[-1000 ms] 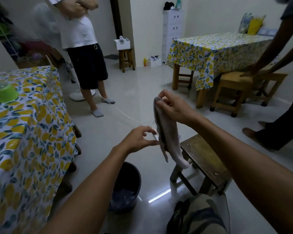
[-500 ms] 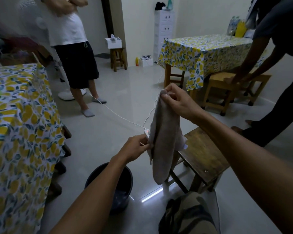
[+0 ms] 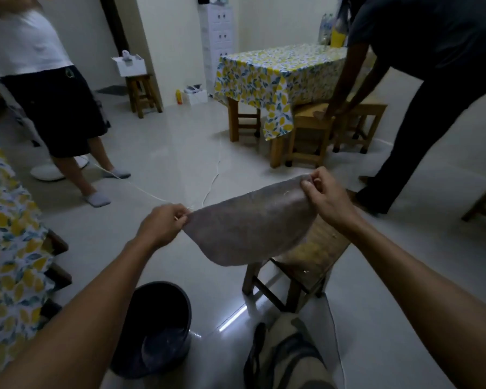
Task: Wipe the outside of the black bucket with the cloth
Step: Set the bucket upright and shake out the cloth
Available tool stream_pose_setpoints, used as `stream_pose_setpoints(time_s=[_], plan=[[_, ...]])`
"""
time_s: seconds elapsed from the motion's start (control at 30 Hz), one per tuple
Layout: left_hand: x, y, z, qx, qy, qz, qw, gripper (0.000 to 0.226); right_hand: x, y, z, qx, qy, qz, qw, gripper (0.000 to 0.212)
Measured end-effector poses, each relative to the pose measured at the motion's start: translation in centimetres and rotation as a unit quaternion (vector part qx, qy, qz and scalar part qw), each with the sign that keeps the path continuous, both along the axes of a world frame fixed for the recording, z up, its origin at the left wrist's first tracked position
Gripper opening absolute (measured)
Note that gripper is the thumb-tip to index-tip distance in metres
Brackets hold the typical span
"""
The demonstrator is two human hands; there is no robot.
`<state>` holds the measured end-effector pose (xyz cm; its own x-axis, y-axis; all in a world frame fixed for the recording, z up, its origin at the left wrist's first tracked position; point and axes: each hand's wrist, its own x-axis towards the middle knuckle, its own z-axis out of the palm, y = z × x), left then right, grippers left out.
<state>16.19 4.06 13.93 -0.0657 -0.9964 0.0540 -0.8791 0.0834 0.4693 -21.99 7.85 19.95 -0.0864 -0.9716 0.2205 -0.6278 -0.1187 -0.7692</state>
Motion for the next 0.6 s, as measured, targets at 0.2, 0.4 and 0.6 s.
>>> stream_pose_setpoints(time_s=[0.2, 0.4, 0.6], plan=[[-4.6, -5.5, 4.7, -0.063, 0.012, -0.032, 0.997, 0.011, -4.1, 3.0, -2.4, 0.038, -0.014, -0.075, 0.996, 0.012], [-9.6, -6.9, 5.8, -0.03, 0.108, -0.109, 0.988, 0.011, -5.0, 6.5, -2.8, 0.043, -0.041, -0.127, 0.99, 0.01], [-10.4, -7.7, 5.5, 0.018, 0.169, -0.136, 0.976, 0.009, -4.6, 8.4, -3.0, 0.055, -0.03, -0.166, 0.984, 0.012]])
